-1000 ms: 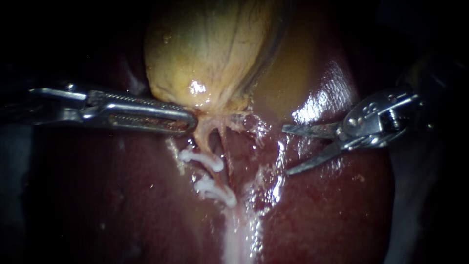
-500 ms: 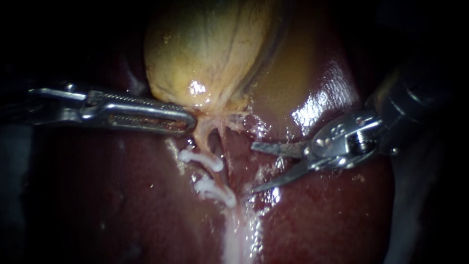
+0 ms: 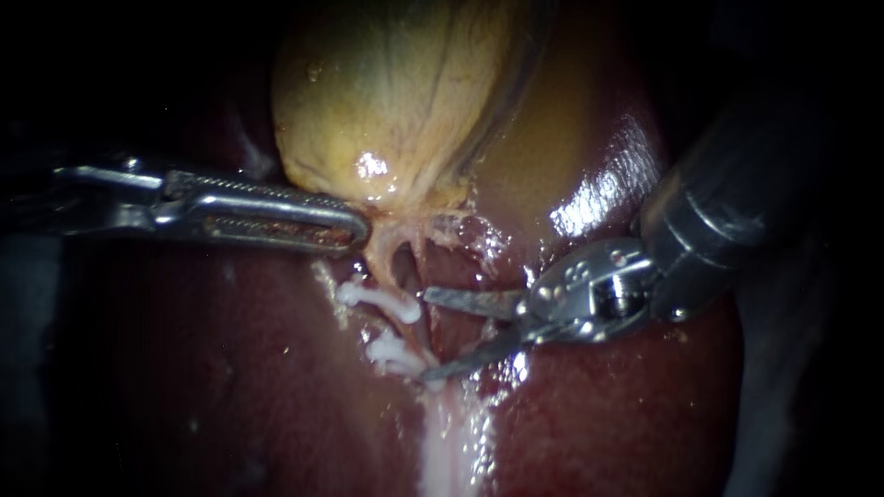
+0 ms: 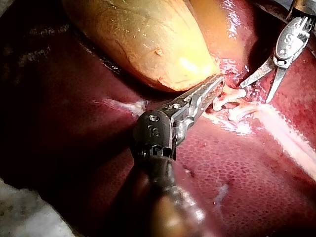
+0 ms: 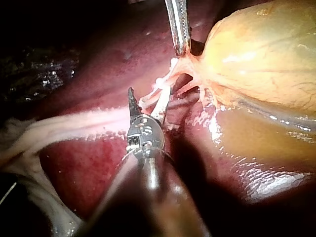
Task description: Go to the cutting position left tube
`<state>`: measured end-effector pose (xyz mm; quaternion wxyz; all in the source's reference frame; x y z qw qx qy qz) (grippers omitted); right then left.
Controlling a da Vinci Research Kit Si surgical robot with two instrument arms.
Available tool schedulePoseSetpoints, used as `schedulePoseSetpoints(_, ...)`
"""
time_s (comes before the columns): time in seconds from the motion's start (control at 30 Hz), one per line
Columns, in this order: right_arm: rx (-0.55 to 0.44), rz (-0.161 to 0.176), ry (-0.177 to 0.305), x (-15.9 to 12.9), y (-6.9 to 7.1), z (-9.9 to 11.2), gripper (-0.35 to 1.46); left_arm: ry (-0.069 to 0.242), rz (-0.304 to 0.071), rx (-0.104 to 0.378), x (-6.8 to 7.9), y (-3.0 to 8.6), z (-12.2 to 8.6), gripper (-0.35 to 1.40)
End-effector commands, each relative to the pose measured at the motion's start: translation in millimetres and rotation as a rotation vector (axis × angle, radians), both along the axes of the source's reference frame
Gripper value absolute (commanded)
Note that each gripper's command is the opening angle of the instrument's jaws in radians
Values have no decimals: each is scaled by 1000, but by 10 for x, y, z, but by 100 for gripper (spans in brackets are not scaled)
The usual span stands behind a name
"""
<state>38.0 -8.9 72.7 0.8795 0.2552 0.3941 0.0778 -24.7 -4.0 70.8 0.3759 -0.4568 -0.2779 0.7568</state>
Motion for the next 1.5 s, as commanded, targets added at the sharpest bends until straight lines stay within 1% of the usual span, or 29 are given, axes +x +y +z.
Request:
schedulePoseSetpoints(0.03, 2, -3, 2, 1, -1, 2, 134, 0, -1, 0, 0, 0, -1, -35)
schedulePoseSetpoints(0.17, 7, -4, -12, 7, -3, 10, 133, 1, -1, 0, 0, -1, -2, -35)
schedulePoseSetpoints(0.37, 15, -6, -19, 12, -7, 17, 133, 1, -2, 0, 0, -1, -3, -35)
schedulePoseSetpoints(0.7, 33, -3, -28, 16, -5, 23, 129, 3, -5, -1, -1, -2, -4, -35)
schedulePoseSetpoints(0.93, 54, -4, -30, 23, -8, 30, 128, 4, -6, -1, -1, -2, -4, -35)
schedulePoseSetpoints(0.97, 53, -10, -27, 24, -8, 31, 126, 4, -6, -1, -1, -2, -4, -35)
schedulePoseSetpoints(1.13, 82, -14, -28, 27, -9, 32, 116, 4, -6, -1, -1, -2, -4, -35)
schedulePoseSetpoints(1.33, 99, -12, -34, 35, -9, 35, 113, 4, -7, -1, -2, -2, -4, -35)
schedulePoseSetpoints(1.43, 124, -19, -33, 37, -8, 37, 104, 5, -7, -1, -2, -2, -4, -35)
schedulePoseSetpoints(1.5, 140, -22, -31, 39, -8, 38, 104, 5, -8, -1, -2, -2, -4, -35)
